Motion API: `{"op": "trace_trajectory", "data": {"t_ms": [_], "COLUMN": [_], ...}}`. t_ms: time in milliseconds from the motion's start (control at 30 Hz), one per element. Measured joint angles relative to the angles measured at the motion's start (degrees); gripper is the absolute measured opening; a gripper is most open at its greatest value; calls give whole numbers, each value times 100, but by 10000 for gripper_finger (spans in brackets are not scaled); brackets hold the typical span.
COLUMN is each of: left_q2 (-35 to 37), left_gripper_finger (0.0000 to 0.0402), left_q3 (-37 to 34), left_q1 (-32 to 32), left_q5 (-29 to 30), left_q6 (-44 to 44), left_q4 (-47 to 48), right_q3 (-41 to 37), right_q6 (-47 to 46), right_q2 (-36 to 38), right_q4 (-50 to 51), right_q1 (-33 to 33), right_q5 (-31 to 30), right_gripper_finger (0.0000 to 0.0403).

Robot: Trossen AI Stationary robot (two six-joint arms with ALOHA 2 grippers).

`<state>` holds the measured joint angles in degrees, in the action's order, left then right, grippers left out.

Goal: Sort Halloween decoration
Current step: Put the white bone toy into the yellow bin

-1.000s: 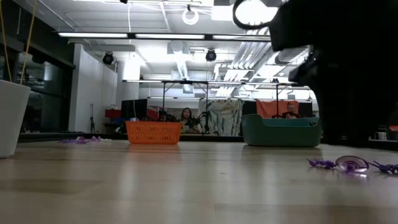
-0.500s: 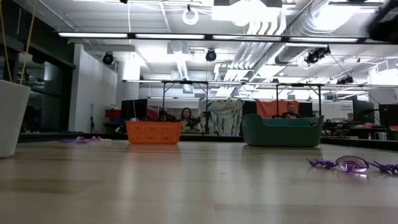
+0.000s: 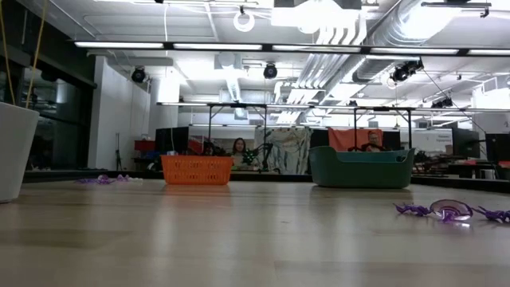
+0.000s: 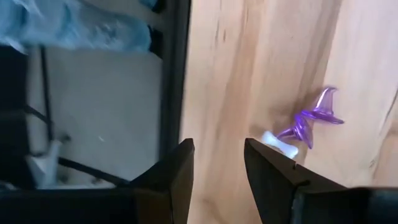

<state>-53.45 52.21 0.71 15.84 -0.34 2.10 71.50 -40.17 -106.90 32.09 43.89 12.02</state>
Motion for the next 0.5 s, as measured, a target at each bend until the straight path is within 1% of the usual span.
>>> {"op": "trace_trajectory", "data": {"t_ms": [133, 267, 367, 500], "left_q2": [0, 0, 0, 0], "left_gripper_finger": [136, 136, 136, 136], "left_q3": [0, 0, 0, 0], "left_q1": [0, 0, 1, 2], "left_q5": [0, 0, 0, 0], "left_q6": [0, -38, -44, -46], "left_q4": [1, 1, 1, 0], "right_q3": [0, -2, -2, -2], "right_q6": [428, 595, 724, 1077], "right_q2": [-229, -300, -300, -300], "right_q4": [249, 517, 537, 506], "right_q1": [-1, -12, -28, -32], "right_q5": [-6, -275, -395, -399], "right_gripper_finger": [138, 138, 138, 138]}}
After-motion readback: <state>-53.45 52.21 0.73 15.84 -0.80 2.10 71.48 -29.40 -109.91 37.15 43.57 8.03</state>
